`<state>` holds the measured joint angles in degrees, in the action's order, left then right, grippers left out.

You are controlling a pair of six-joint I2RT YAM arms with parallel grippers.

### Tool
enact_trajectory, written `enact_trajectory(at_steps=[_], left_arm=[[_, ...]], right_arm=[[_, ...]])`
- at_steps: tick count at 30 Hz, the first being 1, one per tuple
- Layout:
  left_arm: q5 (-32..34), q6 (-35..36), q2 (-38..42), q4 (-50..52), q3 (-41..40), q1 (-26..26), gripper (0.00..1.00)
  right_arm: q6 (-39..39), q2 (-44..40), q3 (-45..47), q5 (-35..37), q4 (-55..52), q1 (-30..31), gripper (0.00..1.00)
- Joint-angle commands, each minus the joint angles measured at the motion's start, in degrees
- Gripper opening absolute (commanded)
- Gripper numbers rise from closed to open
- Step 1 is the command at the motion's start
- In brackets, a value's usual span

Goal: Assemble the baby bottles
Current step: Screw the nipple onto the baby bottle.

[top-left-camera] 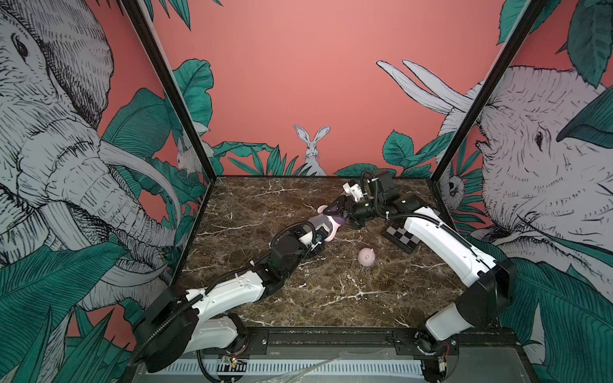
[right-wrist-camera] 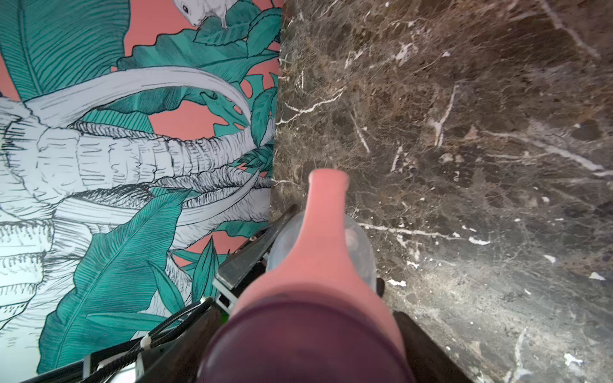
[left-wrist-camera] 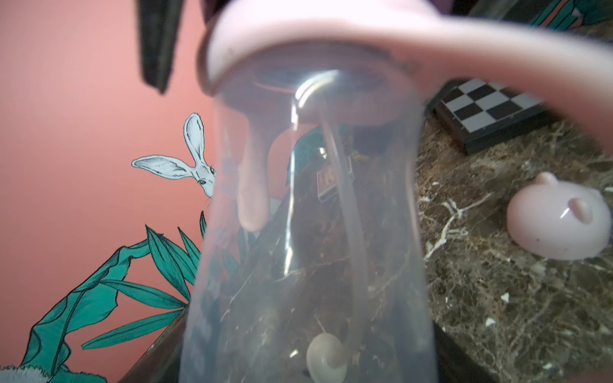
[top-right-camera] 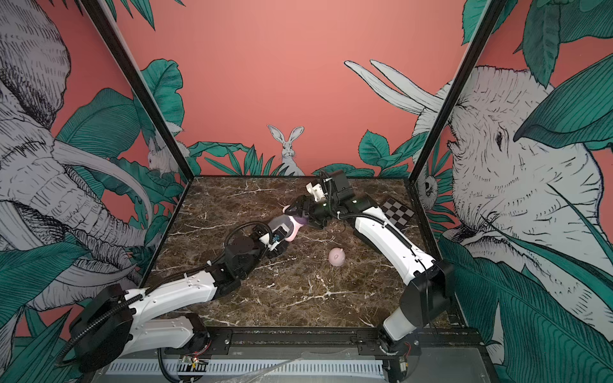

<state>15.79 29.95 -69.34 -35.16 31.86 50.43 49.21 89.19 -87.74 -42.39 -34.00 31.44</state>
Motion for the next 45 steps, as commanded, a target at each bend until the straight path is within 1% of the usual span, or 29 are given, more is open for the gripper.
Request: enact_trajectory(at_steps=[1, 5, 10, 12, 15, 18, 20, 22, 24, 27, 29, 32, 34, 41, 45], left_arm=[[-3.6, -0.9, 0.4, -6.0, 2.3, 0.2, 0.32], [-4.6, -2.1, 0.2, -4.9, 2.7, -0.5, 0.3], [-5.5, -3.8, 0.3, -5.1, 2.3, -1.3, 0.29], [-5.7, -4.1, 0.3, -4.4, 2.5, -1.5, 0.26], [-6.1, -5.0, 0.5, -4.0, 2.4, -1.9, 0.26], [-8.0, -6.3, 1.1, -3.1, 2.0, -2.8, 0.26], [-10.7, -7.7, 1.8, -2.0, 2.0, -3.8, 0.26], [-14.9, -9.6, 3.1, -0.4, 2.0, -5.4, 0.27], [-19.7, -11.8, 4.0, 1.7, 2.3, -7.0, 0.27], [-24.7, -12.1, 4.5, 6.0, 3.4, -7.3, 0.27], [-27.2, -12.9, 4.7, 8.0, 4.3, -7.3, 0.27], [-29.8, -13.9, 5.3, 9.0, 4.6, -7.4, 0.27], [-30.9, -14.6, 5.5, 9.3, 4.8, -7.3, 0.27], [-35.0, -15.8, 3.6, 11.4, 6.9, -7.3, 0.27], [-35.2, -16.5, 3.2, 10.3, 6.9, -7.3, 0.26]], right_arm=[[-4.6, -1.0, -4.5, -1.9, -4.0, 0.6, 0.8], [-8.4, -1.3, -7.0, -1.5, -8.5, 0.5, 0.81], [-13.2, -1.4, -9.1, 0.8, -13.9, 0.1, 0.82], [-15.2, -1.7, -10.0, 2.4, -15.9, -0.3, 0.82], [-19.3, -2.5, -11.8, 5.0, -18.9, -0.7, 0.85], [-23.3, -2.7, -14.1, 4.2, -22.2, -1.6, 0.87], [-28.1, -2.2, -16.8, 4.8, -26.8, -1.9, 0.87], [-33.8, -1.3, -20.3, 7.6, -32.9, -1.9, 0.87], [-39.1, -1.1, -22.3, 9.0, -36.8, -2.1, 0.88], [-45.9, -0.5, -24.6, 8.8, -40.4, -2.0, 0.88], [-49.8, 0.1, -25.6, 7.3, -41.8, -2.1, 0.88], [-53.7, 0.5, -25.8, 7.1, -42.2, -2.0, 0.9], [-54.6, 1.0, -26.2, 8.3, -41.5, -2.0, 0.91], [-55.7, 5.6, -28.1, 5.9, -40.5, -2.0, 0.92], [-55.4, 6.5, -28.3, 4.6, -39.2, -2.0, 0.9]])
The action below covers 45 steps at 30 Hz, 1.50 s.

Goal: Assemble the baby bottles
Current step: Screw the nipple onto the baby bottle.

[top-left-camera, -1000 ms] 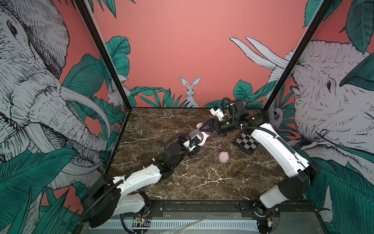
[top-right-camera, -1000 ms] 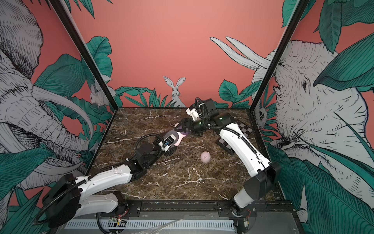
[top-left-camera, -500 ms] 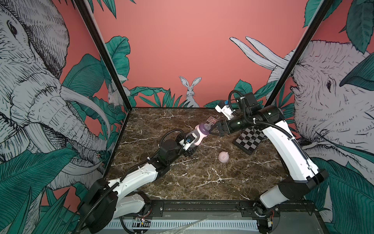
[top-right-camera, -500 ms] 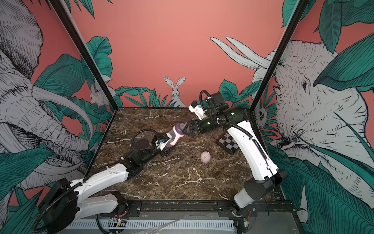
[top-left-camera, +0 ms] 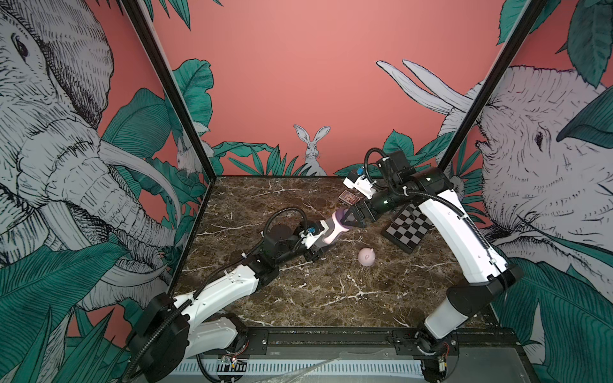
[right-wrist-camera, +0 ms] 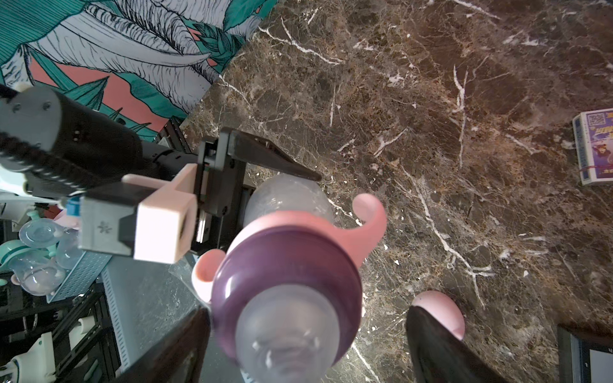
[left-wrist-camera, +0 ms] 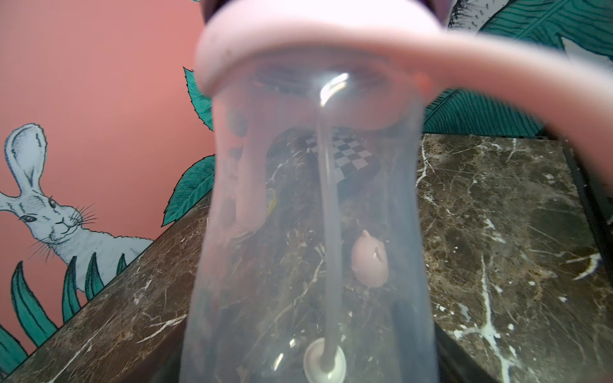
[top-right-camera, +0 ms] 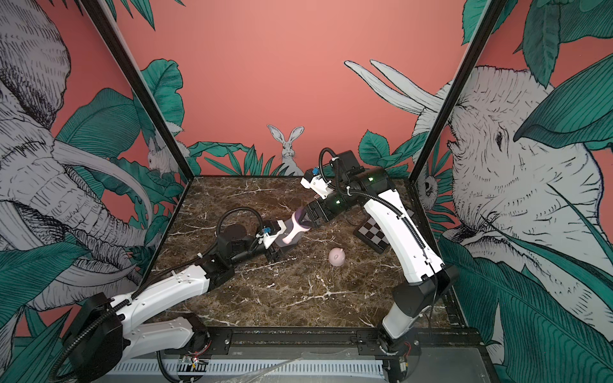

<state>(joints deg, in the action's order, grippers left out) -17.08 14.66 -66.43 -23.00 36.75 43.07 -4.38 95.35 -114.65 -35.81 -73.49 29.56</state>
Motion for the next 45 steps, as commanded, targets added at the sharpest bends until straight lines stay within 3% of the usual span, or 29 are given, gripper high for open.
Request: enact_trajectory(at_steps=[1, 15, 22, 25, 38, 45], left_arm=[[-2.1, -1.1, 0.2, -2.0, 1.9, 0.0, 0.27], [-0.7, -0.7, -1.2, -3.3, 2.5, 0.1, 0.27], [4.6, -0.8, -1.0, -4.5, 2.1, 0.1, 0.26], [8.9, 1.3, -0.8, -4.1, 1.8, 0.5, 0.26], [34.3, 16.5, -2.9, -12.3, 0.2, 9.7, 0.23], [41.2, 22.6, -7.1, -14.5, 1.9, 12.2, 0.21]], right_arm=[[-1.9, 0.6, -1.5, -2.5, 0.3, -0.1, 0.9], [-0.8, 0.2, 0.3, -4.1, 1.4, -0.1, 0.66], [3.0, -0.4, 3.0, -2.6, 3.1, -0.1, 0.53], [8.6, -1.0, 5.1, -2.0, 6.6, -0.1, 0.44], [46.5, -8.0, 24.8, -6.3, 40.8, 0.0, 0.48], [47.6, -5.9, 23.4, -3.2, 35.9, 0.0, 0.48]])
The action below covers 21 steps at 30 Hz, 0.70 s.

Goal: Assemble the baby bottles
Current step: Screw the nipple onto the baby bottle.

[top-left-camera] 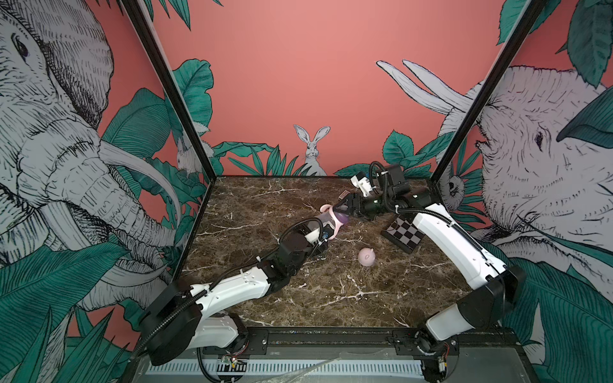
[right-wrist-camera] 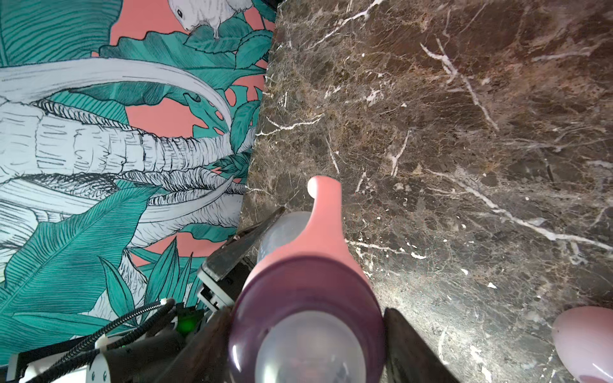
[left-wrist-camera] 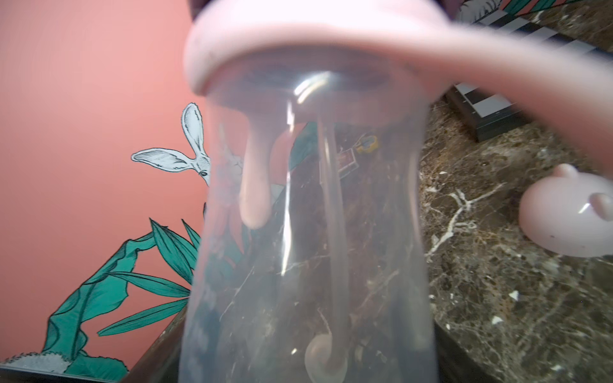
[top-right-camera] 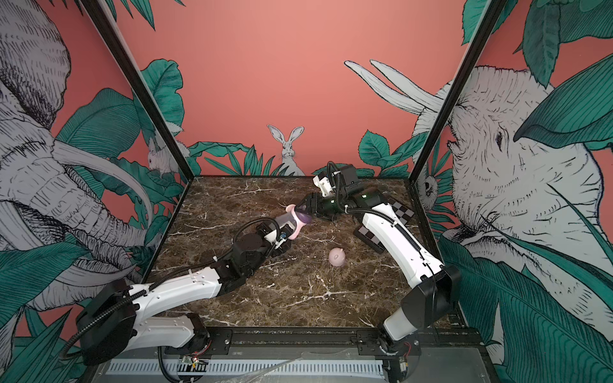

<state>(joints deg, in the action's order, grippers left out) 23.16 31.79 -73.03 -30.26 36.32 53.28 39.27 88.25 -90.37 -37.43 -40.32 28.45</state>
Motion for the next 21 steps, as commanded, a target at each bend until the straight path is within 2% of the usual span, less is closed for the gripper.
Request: enact_trajectory(at_steps=[1, 4, 5, 7, 9, 11, 15, 19, 21], left_arm=[[1.4, 5.7, -0.7, -7.3, 2.4, 2.1, 0.21], [2.3, 5.5, -0.7, -8.1, 1.9, 2.1, 0.21], [2.2, 5.0, -0.6, -8.2, 1.7, 2.1, 0.21], [2.1, 3.1, -0.3, -8.6, 1.3, 1.9, 0.22], [0.2, 1.3, 0.3, -7.6, 1.3, 1.5, 0.22], [-5.0, -2.2, 1.3, -1.1, 2.9, 0.1, 0.22], [-14.5, -5.9, 3.6, 2.3, 2.3, -2.6, 0.23], [-29.3, -10.4, 6.2, 7.9, 2.9, -7.4, 0.23], [-34.6, -11.2, 6.3, 11.7, 4.5, -8.2, 0.23]], right_arm=[[4.5, 1.6, -0.5, -2.1, 2.4, 1.1, 0.48], [9.4, 0.6, 3.1, -2.6, 7.5, 1.1, 0.48], [10.1, 0.3, 3.2, -2.8, 8.3, 1.1, 0.5], [9.5, 0.1, 2.1, -3.3, 8.0, 1.1, 0.61], [7.9, -0.3, 0.5, -3.7, 6.9, 1.0, 0.66], [5.5, -1.3, -1.4, -4.5, 6.1, 0.6, 0.7], [-7.9, -0.4, -10.3, -2.5, -7.7, 0.0, 0.79], [-23.1, 0.9, -17.2, -3.0, -20.3, -0.9, 0.84], [-29.3, 1.0, -19.7, -2.4, -24.6, -0.9, 0.85]])
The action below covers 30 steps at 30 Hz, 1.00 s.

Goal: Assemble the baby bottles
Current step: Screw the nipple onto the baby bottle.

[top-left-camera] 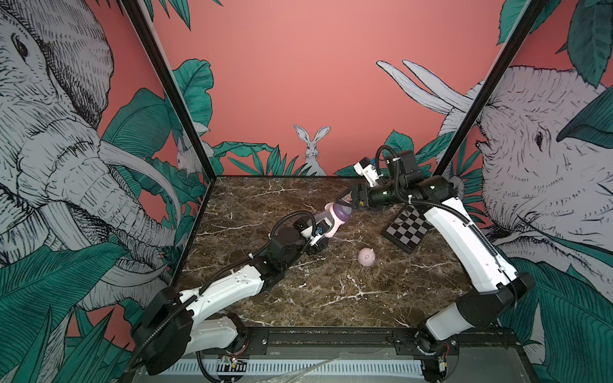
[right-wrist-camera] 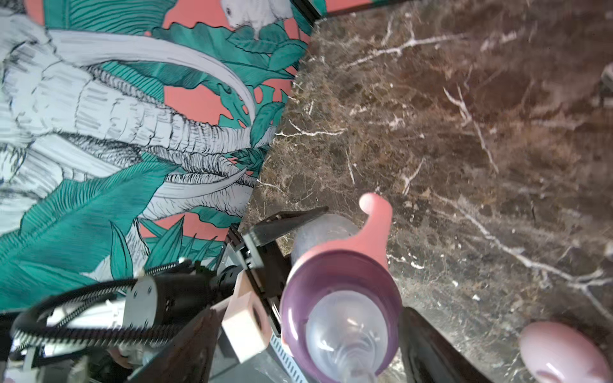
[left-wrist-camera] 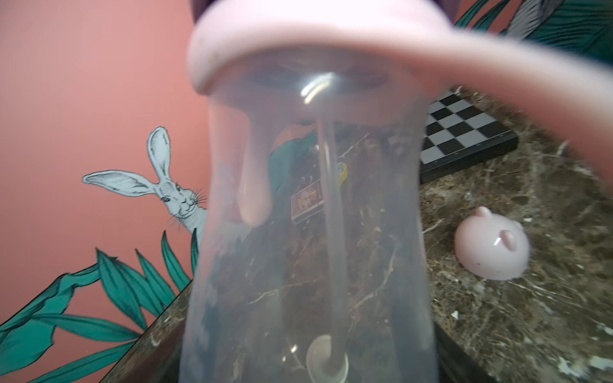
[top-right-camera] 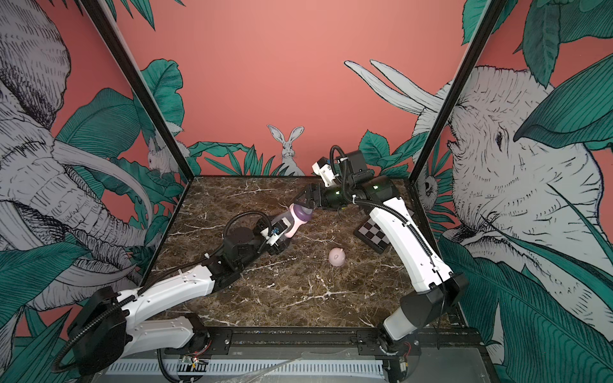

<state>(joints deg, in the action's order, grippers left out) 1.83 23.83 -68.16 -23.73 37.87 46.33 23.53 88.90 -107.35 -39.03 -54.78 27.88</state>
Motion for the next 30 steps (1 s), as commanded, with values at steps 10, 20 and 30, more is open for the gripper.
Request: enact_trajectory(at_steps=[10, 20, 30], left_arm=[[-19.6, -5.5, 2.5, 8.5, 5.0, -1.7, 0.23], [-19.5, -5.7, 2.0, 8.7, 6.0, -1.7, 0.22], [-18.7, -5.7, 1.3, 8.7, 6.2, -1.6, 0.21]], right_arm=[[-27.8, 1.1, -4.9, 2.2, -19.0, -0.4, 0.87], [-29.2, 2.2, 0.0, -2.0, -16.7, -0.3, 0.83], [-28.6, 1.7, 2.5, -2.4, -15.3, -0.3, 0.71]])
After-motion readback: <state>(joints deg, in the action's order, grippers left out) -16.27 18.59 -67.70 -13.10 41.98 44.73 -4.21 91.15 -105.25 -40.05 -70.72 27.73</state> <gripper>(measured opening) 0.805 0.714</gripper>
